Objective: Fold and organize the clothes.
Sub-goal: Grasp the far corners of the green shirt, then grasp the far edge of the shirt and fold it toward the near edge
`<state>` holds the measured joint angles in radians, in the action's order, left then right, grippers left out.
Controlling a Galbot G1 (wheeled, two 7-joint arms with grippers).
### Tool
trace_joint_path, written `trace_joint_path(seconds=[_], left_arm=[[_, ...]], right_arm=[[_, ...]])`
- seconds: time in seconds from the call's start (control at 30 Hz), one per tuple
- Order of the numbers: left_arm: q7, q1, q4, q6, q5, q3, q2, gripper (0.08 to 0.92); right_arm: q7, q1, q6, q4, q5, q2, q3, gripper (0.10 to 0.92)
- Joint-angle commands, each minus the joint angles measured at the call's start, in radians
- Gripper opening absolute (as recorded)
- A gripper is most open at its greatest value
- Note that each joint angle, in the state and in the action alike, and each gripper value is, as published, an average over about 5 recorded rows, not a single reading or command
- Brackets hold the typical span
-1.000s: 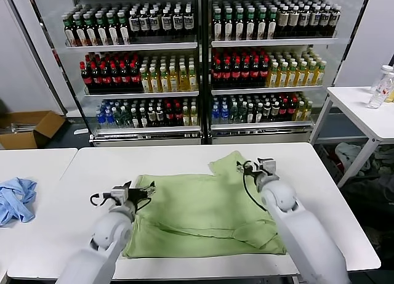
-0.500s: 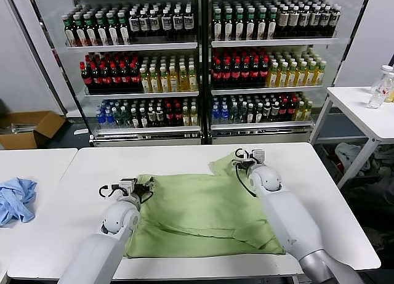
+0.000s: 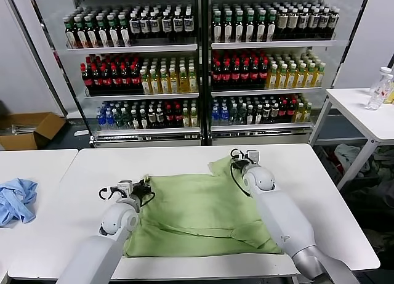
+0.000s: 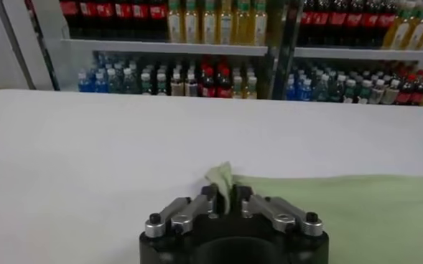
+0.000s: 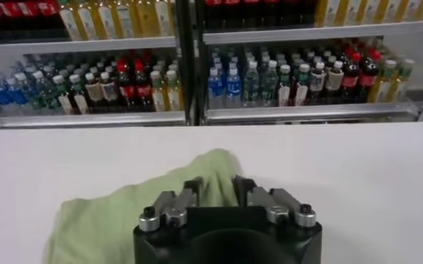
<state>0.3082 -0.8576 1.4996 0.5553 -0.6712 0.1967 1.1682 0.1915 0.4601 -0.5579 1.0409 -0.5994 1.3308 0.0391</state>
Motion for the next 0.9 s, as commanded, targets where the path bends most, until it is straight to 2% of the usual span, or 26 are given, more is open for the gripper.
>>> trace_joint_path(seconds=[0.03, 0.17, 0.27, 0.47, 0.67, 0.9], left_arm=[[-0.031, -0.009, 0.024, -0.023, -0.108, 0.023, -0.019, 0.113], [-0.029, -0.031, 0.071, -0.033, -0.15, 0.056, -0.041, 0.089], [-0.029, -0.058, 0.116, -0.038, -0.204, 0.089, -0.058, 0.089], [-0.022, -0.136, 0.21, -0.037, -0.24, 0.151, -0.069, 0.088], [-0.014, -0.256, 0.368, -0.025, -0.3, 0.224, -0.094, 0.088], [-0.014, -0.377, 0.487, -0.006, -0.318, 0.274, -0.127, 0.088]], right_arm=[[-0.021, 0.032, 0.021, 0.115, -0.031, -0.024, -0.004, 0.256], [-0.018, 0.062, 0.042, 0.213, -0.061, -0.053, 0.015, 0.143], [-0.004, 0.097, 0.045, 0.308, -0.085, -0.081, 0.034, 0.107], [0.016, 0.188, 0.036, 0.488, -0.12, -0.145, 0.076, 0.106], [0.043, 0.316, 0.023, 0.686, -0.155, -0.231, 0.142, 0.106], [0.064, 0.572, 0.01, 0.934, -0.17, -0.326, 0.265, 0.106]])
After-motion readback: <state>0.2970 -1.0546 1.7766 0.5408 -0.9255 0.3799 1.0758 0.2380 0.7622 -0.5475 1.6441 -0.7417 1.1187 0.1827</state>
